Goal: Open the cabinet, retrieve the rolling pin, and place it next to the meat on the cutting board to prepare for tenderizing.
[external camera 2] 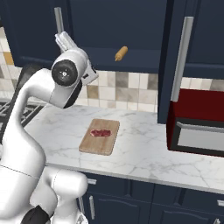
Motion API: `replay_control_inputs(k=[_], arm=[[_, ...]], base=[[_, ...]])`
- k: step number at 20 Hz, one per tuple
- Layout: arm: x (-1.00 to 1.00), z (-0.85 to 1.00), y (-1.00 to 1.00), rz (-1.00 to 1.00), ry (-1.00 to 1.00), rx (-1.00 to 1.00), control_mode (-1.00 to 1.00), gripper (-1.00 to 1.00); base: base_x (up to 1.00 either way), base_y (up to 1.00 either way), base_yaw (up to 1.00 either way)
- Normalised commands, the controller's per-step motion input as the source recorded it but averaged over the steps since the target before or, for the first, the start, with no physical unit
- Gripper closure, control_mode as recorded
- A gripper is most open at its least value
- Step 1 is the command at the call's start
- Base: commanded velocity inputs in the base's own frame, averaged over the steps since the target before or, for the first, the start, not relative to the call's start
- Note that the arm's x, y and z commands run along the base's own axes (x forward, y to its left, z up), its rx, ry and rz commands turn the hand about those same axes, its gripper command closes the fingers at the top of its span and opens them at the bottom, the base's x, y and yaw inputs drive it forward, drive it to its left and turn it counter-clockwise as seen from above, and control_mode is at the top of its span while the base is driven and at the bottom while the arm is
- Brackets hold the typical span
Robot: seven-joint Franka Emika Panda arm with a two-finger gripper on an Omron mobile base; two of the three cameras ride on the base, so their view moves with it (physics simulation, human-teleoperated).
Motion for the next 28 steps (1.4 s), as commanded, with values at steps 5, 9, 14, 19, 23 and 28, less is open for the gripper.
replay_control_inputs(k=[5,9,14,19,23,28], arm=[[0.34,-0.14,-0.03,0.18,-0.02,0.11,-1.0,-1.0],[0.5,-0.13,-0.01,0.15,-0.01,0.08,-1.0,-1.0],[0.63,-0.08,0.0,0.25,0.0,0.09,-1.0,-1.0],[0.63,0.0,0.0,0.24,0.0,0.06,-1.0,-1.0],[0.38,0.0,0.0,0.25,0.0,0.02,-1.0,-1.0],[0.16,0.0,0.11,0.22,0.0,0.01,-1.0,-1.0]], base=[[0.0,0.0,0.0],[0.0,0.0,0.0],[0.0,0.0,0.0],[0.0,0.0,0.0],[0.0,0.0,0.0],[0.0,0.0,0.0]])
